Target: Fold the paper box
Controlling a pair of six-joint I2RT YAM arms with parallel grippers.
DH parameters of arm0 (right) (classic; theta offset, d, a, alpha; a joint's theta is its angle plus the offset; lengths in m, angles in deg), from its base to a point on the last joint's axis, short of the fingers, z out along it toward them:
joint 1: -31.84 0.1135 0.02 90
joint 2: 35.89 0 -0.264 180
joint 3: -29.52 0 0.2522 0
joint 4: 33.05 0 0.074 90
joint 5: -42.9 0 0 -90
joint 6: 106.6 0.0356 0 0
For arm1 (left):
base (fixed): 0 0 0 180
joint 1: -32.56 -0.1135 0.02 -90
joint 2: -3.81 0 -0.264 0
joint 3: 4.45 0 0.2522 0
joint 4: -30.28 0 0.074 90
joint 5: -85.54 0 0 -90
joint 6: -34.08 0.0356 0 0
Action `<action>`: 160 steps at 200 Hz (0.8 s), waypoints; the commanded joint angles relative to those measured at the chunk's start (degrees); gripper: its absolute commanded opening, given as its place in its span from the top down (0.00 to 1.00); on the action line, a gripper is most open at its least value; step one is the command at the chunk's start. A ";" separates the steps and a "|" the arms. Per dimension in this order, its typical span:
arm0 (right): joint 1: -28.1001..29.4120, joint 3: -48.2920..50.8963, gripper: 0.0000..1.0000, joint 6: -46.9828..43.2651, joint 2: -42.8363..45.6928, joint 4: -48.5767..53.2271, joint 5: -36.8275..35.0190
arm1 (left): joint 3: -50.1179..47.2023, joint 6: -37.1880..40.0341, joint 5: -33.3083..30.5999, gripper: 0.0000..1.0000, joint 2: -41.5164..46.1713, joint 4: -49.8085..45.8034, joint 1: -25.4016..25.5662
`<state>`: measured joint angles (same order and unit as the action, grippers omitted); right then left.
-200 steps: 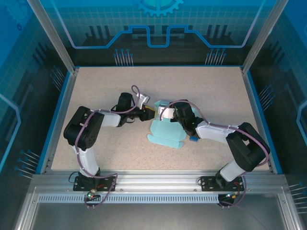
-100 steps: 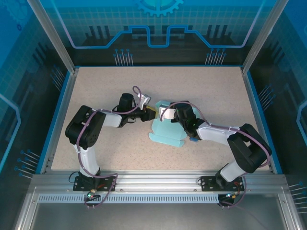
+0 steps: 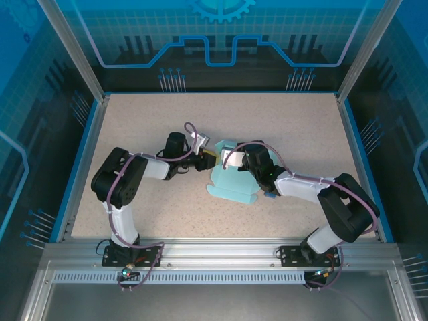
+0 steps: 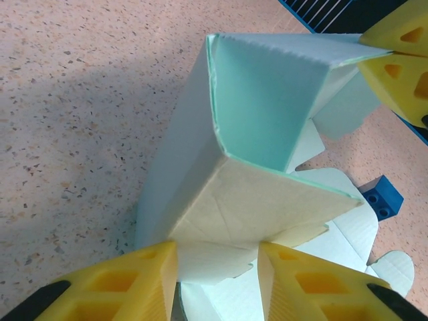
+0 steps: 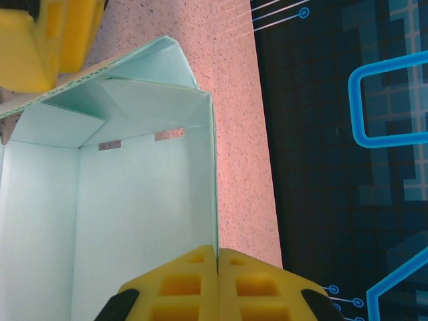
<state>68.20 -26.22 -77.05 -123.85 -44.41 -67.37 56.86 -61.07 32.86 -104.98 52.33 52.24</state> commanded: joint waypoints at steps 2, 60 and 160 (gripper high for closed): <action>0.64 -0.04 1.00 0.85 1.06 -0.31 1.81 | 2.51 2.18 -0.06 0.60 -0.43 -1.08 0.49; 0.55 -0.30 1.00 1.56 1.22 1.09 2.77 | 5.37 2.33 1.29 0.53 -2.03 -2.97 0.52; -0.21 -2.35 1.00 3.48 0.60 6.17 4.54 | 7.03 2.66 3.03 0.49 -2.37 -4.96 0.74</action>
<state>68.11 -26.79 -75.08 -123.78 -42.18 -66.54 62.63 -59.98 33.34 -107.06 45.86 52.26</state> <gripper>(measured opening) 0.052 0.508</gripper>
